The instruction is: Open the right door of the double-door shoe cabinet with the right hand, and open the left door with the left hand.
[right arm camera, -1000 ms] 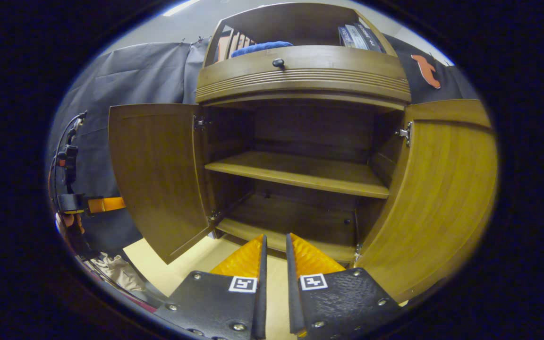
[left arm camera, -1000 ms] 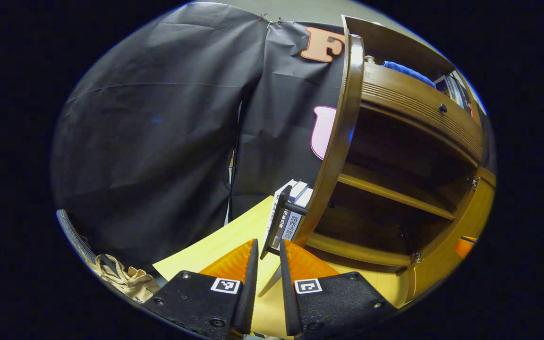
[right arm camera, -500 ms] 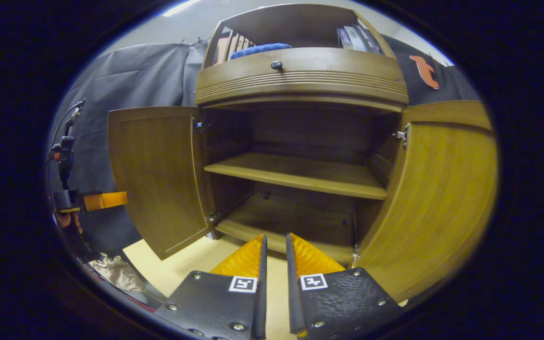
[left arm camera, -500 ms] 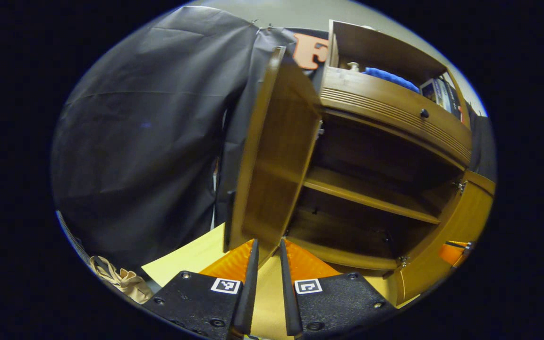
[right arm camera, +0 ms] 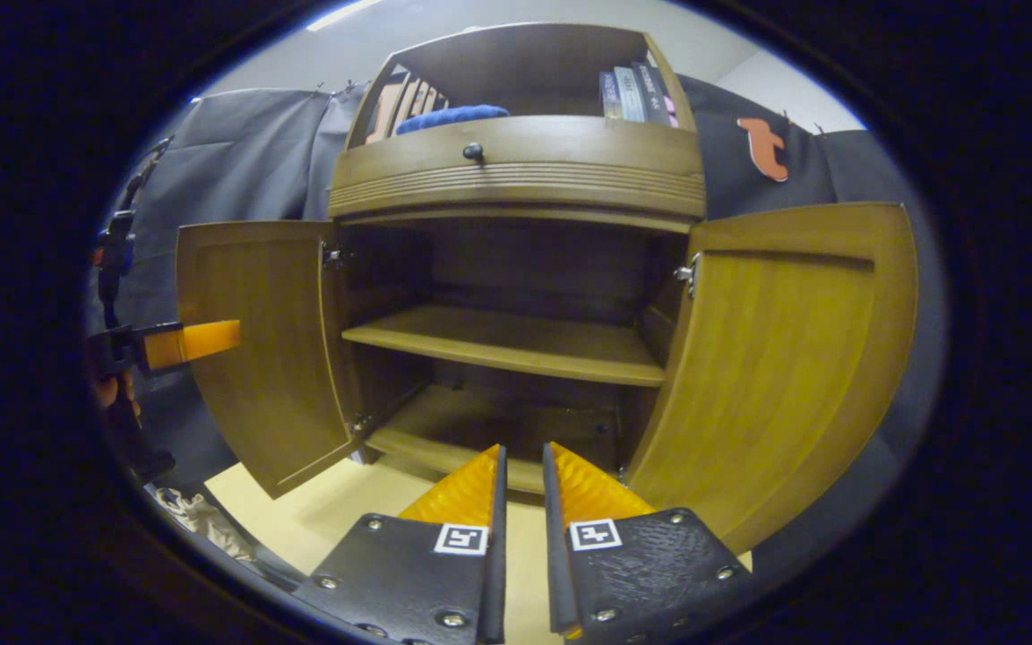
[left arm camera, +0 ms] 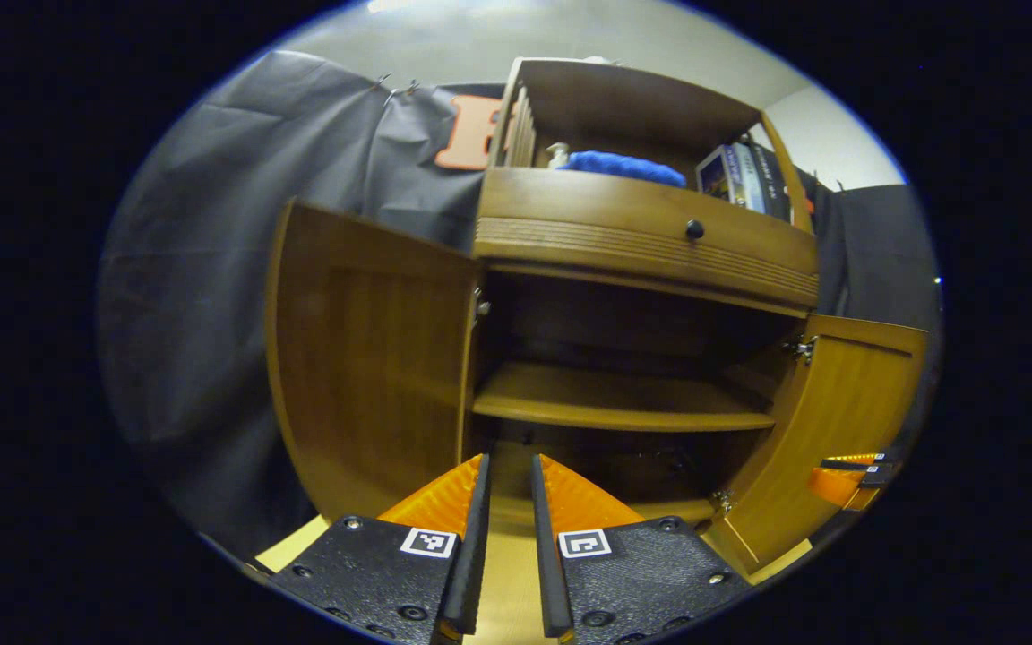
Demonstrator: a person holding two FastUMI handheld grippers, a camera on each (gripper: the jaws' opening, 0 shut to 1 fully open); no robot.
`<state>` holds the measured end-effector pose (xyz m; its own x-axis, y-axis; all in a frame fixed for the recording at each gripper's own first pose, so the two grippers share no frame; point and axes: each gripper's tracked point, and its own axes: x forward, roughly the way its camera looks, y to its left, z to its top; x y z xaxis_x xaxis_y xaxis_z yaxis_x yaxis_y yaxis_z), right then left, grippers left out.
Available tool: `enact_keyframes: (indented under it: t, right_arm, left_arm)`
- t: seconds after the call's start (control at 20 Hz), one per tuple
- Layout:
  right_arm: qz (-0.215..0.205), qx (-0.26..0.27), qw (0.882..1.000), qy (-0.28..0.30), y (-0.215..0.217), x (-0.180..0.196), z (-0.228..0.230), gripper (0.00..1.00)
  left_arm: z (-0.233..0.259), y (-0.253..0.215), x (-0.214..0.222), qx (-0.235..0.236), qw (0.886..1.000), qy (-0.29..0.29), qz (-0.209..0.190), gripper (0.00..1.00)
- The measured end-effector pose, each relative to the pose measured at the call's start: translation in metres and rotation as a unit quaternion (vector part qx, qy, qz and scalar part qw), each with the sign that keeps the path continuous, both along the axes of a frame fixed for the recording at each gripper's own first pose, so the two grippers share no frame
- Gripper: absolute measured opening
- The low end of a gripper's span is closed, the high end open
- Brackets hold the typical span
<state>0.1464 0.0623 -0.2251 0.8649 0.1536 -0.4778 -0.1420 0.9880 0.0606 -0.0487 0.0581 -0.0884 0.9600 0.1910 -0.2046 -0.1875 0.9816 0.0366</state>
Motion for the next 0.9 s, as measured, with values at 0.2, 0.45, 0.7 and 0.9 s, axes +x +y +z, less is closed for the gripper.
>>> enact_keyframes:
  t: [0.2, 0.45, 0.7, 0.9]
  right_arm:
    - [-0.022, -0.024, 0.998, -0.048, -0.010, 0.002, 0.038, 0.19]
    - [-0.046, -0.019, 0.993, -0.105, -0.014, 0.009, 0.089, 0.19]
    - [-0.064, -0.006, 0.988, -0.139, -0.024, 0.010, 0.122, 0.19]
    - [-0.084, 0.008, 0.984, -0.157, -0.031, 0.013, 0.136, 0.19]
  left_arm:
    - [0.038, -0.033, 0.019, 0.019, 0.997, -0.051, -0.049, 0.35]
    - [0.065, -0.062, 0.029, 0.016, 0.992, -0.089, -0.088, 0.20]
    - [0.082, -0.080, 0.033, 0.005, 0.988, -0.109, -0.111, 0.19]
    - [0.096, -0.092, 0.032, -0.012, 0.984, -0.128, -0.123, 0.27]
